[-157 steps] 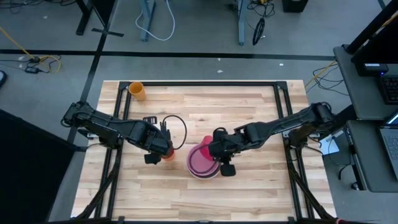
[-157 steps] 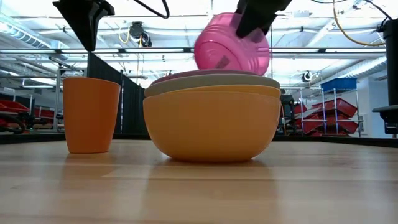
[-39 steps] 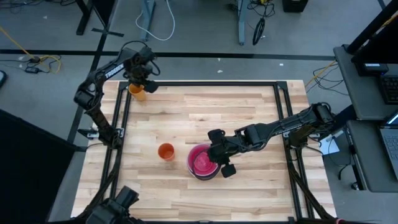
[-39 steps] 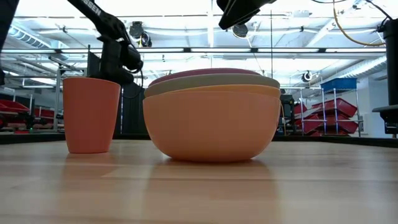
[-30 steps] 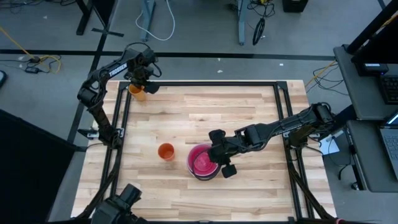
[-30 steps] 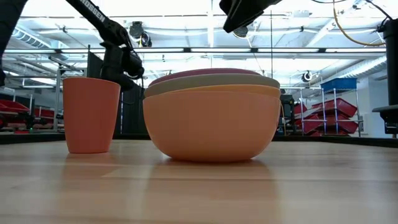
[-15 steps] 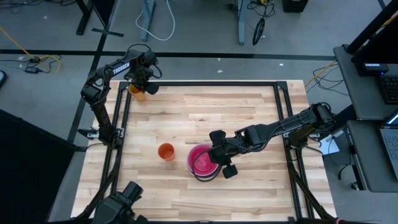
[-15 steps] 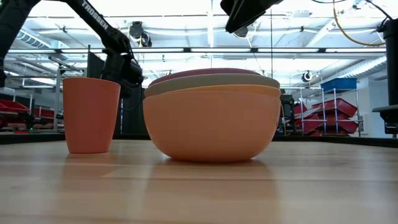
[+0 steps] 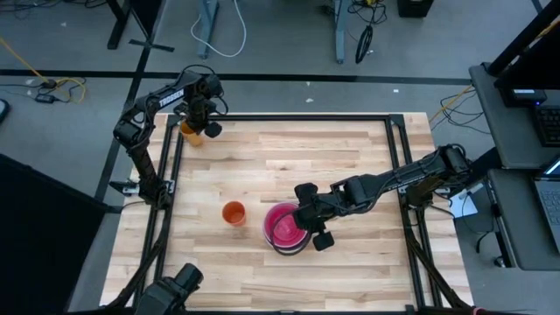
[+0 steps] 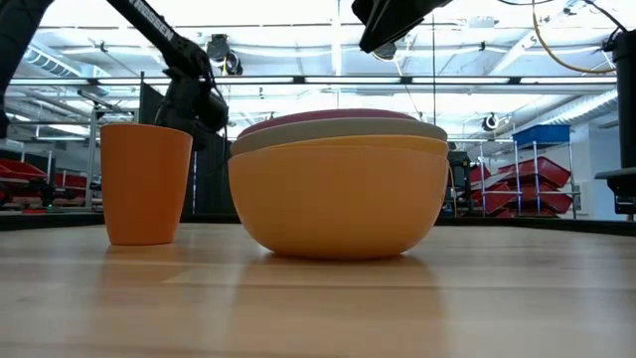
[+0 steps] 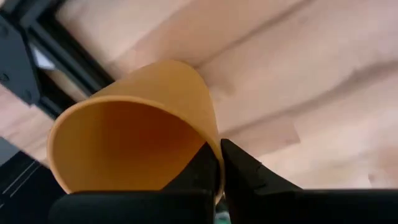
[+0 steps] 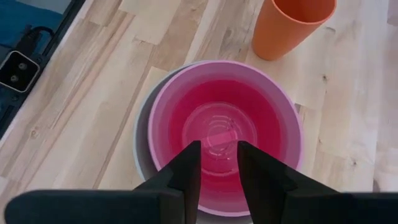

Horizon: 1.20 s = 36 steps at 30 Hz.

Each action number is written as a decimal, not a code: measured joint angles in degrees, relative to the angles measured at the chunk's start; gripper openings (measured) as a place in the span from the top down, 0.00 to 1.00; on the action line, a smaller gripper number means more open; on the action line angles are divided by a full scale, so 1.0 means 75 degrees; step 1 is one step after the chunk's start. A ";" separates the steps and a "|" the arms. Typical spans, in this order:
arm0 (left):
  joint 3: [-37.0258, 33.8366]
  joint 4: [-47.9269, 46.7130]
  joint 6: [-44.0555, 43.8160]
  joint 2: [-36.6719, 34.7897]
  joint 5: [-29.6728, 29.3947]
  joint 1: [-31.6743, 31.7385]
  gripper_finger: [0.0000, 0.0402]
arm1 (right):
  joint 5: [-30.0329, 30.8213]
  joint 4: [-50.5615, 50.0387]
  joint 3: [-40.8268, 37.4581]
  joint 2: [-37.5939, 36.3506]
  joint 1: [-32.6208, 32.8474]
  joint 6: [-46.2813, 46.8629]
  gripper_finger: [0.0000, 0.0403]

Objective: Nest bowls inside each other
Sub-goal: Stack the yellow cup on top of the orange cup

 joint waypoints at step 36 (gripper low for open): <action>0.0003 -0.1089 -0.2183 -0.5030 0.1852 -0.7026 1.00 | -0.0009 0.0182 -0.0006 0.0009 -0.0860 0.0437 0.78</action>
